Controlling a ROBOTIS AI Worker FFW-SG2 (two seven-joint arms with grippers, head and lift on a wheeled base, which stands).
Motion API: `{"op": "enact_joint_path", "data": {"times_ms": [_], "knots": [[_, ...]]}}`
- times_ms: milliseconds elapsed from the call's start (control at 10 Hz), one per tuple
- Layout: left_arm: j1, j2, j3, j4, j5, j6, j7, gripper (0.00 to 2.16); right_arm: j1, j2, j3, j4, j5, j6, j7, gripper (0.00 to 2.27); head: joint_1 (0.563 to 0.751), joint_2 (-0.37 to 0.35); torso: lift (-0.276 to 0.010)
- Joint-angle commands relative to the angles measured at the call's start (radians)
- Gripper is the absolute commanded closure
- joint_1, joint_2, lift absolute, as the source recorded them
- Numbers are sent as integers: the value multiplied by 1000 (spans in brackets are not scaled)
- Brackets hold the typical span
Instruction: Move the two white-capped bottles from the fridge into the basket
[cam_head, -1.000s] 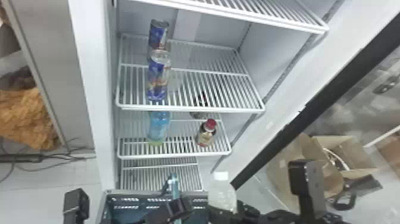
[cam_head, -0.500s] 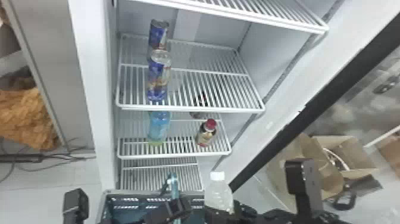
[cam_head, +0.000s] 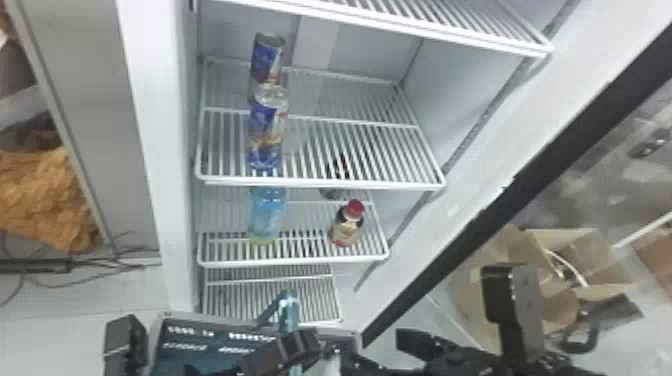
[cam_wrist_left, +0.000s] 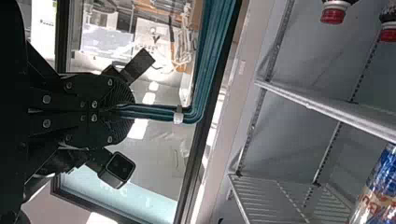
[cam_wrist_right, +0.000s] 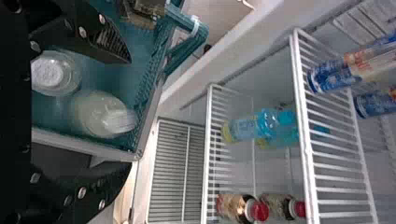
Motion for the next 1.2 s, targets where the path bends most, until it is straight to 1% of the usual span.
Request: {"op": "enact_joint_path", "data": {"times_ms": [0,300,500,700,900,1100], "knots": [[0,0,0,0,0,0,1,1184,0,0,4,-4,16,1,0,116,695,-350,0],[3,0,0,0,0,0,1,1184,7,0,12,-4,66,-10,2,116,695,-350,0],[3,0,0,0,2,0,1,1184,10,2,22,7,106,-140,8,116,695,-350,0],[3,0,0,0,2,0,1,1184,5,2,38,98,132,-275,20,116,695,-350,0],[5,0,0,0,2,0,1,1184,-5,2,74,201,180,-506,38,114,695,-350,0],[5,-2,0,0,0,-2,1,1184,-13,5,102,277,216,-672,38,113,695,-350,0]]}}
